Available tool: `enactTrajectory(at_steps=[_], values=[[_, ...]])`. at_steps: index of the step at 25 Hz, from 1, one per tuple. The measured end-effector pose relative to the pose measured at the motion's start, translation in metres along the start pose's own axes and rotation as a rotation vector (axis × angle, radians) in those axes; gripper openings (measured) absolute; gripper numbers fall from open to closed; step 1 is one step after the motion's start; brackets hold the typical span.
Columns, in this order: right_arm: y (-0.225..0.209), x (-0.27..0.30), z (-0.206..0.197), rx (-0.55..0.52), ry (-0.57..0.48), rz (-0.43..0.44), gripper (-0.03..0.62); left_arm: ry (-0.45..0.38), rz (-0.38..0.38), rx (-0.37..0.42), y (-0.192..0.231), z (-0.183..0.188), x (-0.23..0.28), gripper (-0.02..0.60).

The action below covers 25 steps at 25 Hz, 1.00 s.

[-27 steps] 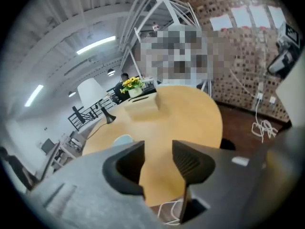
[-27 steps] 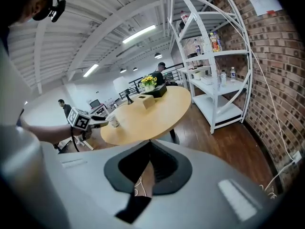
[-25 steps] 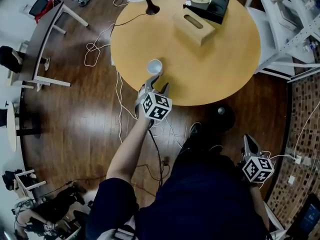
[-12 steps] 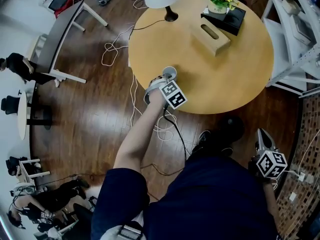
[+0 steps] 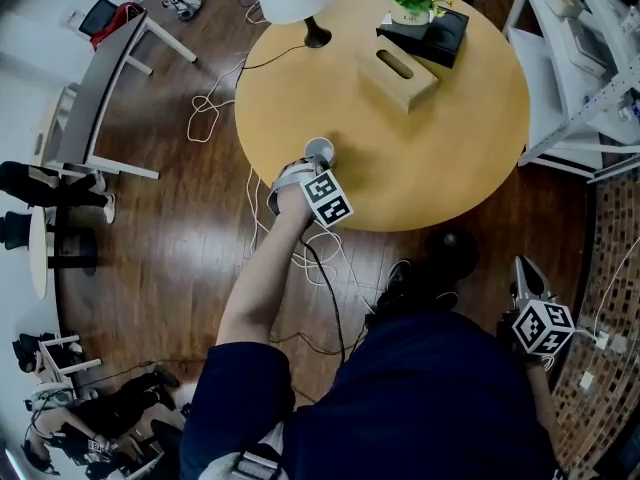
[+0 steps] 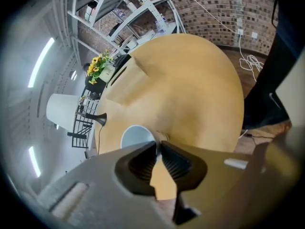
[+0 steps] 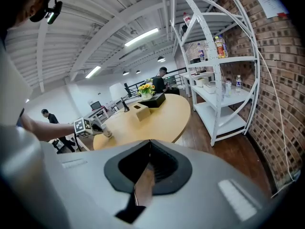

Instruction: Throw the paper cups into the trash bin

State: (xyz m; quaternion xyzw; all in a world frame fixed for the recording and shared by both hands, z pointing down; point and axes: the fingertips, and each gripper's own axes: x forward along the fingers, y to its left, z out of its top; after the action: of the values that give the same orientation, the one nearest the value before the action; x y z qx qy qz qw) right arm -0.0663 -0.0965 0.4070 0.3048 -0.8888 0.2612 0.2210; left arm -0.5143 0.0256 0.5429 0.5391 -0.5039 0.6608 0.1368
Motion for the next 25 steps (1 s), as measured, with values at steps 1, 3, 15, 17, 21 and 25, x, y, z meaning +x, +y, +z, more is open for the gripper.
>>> enactTrajectory(at_steps=[1,3,15,17,21,25], values=[[-0.002,-0.001,-0.001,0.007,0.000,-0.004,0.011,-0.008,0.000,0.004,0.001,0.004,-0.002,0.037],[-0.003,-0.001,-0.003,0.018,0.001,-0.007,0.011,-0.036,-0.004,0.016,0.003,0.019,-0.007,0.037],[-0.034,-0.021,-0.009,0.117,-0.069,-0.096,0.011,-0.385,-0.087,0.308,-0.055,0.229,-0.081,0.040],[-0.041,-0.030,-0.015,0.146,-0.086,-0.132,0.011,-0.452,-0.103,0.396,-0.078,0.266,-0.099,0.040],[-0.054,-0.044,-0.029,0.217,-0.102,-0.177,0.011,-0.576,-0.141,0.572,-0.135,0.324,-0.142,0.040],[-0.066,-0.057,-0.038,0.265,-0.101,-0.211,0.011,-0.673,-0.205,0.706,-0.196,0.359,-0.182,0.040]])
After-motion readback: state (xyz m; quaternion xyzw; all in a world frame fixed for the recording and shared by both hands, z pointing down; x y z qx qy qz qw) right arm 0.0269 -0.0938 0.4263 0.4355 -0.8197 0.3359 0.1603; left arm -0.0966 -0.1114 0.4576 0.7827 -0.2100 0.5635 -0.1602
